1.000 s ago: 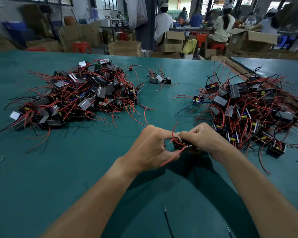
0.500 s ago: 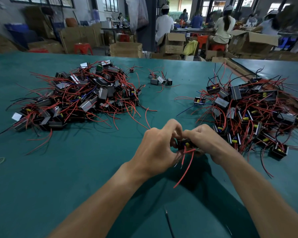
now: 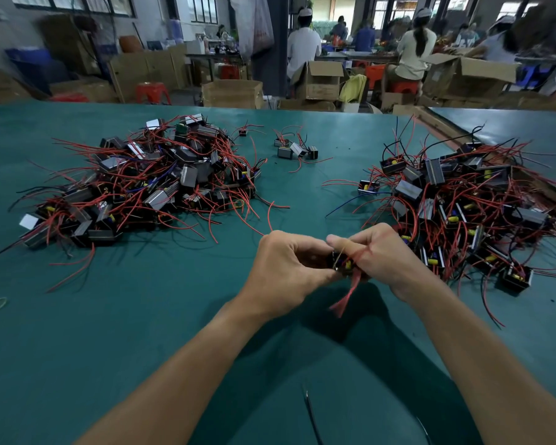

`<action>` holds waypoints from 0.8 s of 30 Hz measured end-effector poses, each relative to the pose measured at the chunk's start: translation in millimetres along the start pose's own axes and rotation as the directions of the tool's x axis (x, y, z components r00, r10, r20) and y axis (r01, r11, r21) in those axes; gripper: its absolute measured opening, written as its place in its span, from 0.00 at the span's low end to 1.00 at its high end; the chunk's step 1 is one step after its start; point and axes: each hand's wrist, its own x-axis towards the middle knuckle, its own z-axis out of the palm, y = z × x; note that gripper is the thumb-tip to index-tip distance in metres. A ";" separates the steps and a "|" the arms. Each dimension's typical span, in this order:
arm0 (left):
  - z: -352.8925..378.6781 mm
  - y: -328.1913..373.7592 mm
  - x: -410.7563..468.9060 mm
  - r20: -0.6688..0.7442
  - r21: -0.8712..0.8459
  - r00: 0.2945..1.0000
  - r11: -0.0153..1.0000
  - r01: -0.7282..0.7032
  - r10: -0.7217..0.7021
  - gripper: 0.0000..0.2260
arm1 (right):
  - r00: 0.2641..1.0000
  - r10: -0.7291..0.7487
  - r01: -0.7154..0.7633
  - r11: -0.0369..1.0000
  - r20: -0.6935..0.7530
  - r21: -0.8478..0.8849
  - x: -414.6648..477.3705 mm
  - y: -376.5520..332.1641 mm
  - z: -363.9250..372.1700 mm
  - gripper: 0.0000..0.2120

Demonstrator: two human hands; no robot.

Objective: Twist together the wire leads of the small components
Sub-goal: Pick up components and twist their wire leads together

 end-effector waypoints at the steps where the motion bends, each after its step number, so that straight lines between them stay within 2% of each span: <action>1: -0.9 -0.2 -0.5 0.031 0.049 0.999 0.999 -0.022 0.021 0.07 | 1.000 -0.001 0.001 0.999 0.005 -0.032 -0.6 0.3 0.5 0.24; 4: -0.9 0.2 -2.8 0.093 0.225 0.990 0.966 -0.124 0.106 0.05 | 0.999 0.026 -0.028 0.996 -0.025 -0.084 -3.1 -2.9 6.3 0.32; 6: 0.3 1.9 -2.4 0.079 0.240 0.985 0.956 -0.167 0.152 0.08 | 0.997 0.056 -0.058 0.996 -0.045 -0.067 -4.0 -5.5 6.6 0.31; 9: 0.6 3.2 -1.6 0.010 0.217 0.989 0.965 -0.148 0.150 0.19 | 0.992 0.126 -0.125 0.987 0.002 -0.099 -2.6 -5.4 1.2 0.20; 10: 0.5 2.9 -1.8 0.020 0.232 0.987 0.960 -0.158 0.158 0.20 | 0.988 0.153 -0.152 0.981 0.001 -0.120 -2.5 -6.1 0.6 0.16; 16: 1.0 7.0 -5.7 0.137 0.328 0.966 0.910 -0.255 0.221 0.14 | 0.971 0.238 -0.234 0.956 0.000 -0.174 -0.3 -3.3 1.1 0.12; 19: 2.8 9.5 -6.8 0.144 0.287 0.972 0.932 -0.221 0.187 0.11 | 0.962 0.257 -0.246 0.962 0.090 -0.117 -1.3 -2.6 -8.1 0.08; 22: 3.1 9.6 -5.7 0.093 0.190 0.990 0.974 -0.121 0.104 0.11 | 0.943 0.255 -0.268 0.963 0.214 0.035 -2.4 -0.8 -20.8 0.04; 24: 2.8 9.9 -5.2 0.091 0.115 0.994 0.991 -0.070 0.060 0.11 | 0.913 0.268 -0.300 0.952 0.308 0.060 -3.0 1.2 -29.9 0.06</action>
